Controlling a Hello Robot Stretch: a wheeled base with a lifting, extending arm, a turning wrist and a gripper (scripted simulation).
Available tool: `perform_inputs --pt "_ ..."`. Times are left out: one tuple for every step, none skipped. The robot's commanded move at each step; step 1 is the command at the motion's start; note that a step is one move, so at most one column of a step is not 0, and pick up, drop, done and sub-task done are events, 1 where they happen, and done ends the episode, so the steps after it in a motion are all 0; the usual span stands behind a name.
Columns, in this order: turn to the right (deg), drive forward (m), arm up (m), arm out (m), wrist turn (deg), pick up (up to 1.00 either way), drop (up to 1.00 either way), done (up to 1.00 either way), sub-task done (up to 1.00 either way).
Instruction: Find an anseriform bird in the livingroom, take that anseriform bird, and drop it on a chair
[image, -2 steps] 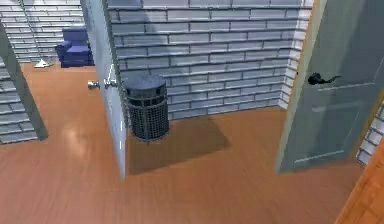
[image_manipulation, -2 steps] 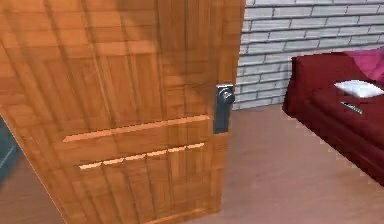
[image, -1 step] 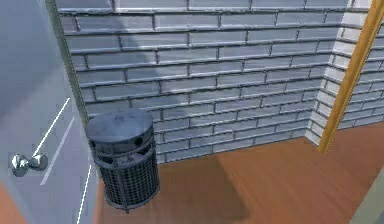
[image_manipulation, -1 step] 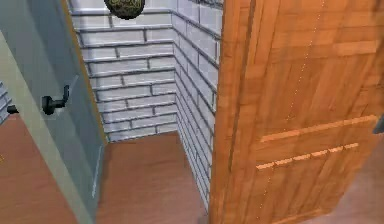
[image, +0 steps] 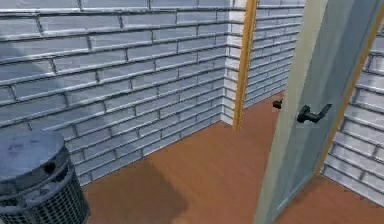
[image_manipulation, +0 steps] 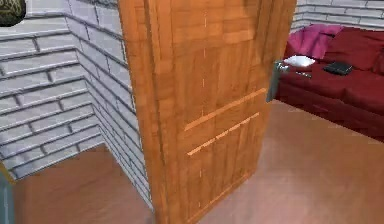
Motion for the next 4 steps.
perform_inputs --pt "0.0 0.6 0.0 0.0 0.0 0.0 0.0 0.0 0.0" --pt "-9.0 0.0 0.0 0.0 0.0 0.0 0.0 0.0 0.0" --pt "0.0 0.65 0.0 0.0 0.0 0.0 0.0 0.0 0.0" --pt "45.0 0.0 0.0 0.0 0.0 0.0 0.0 0.0 0.0"
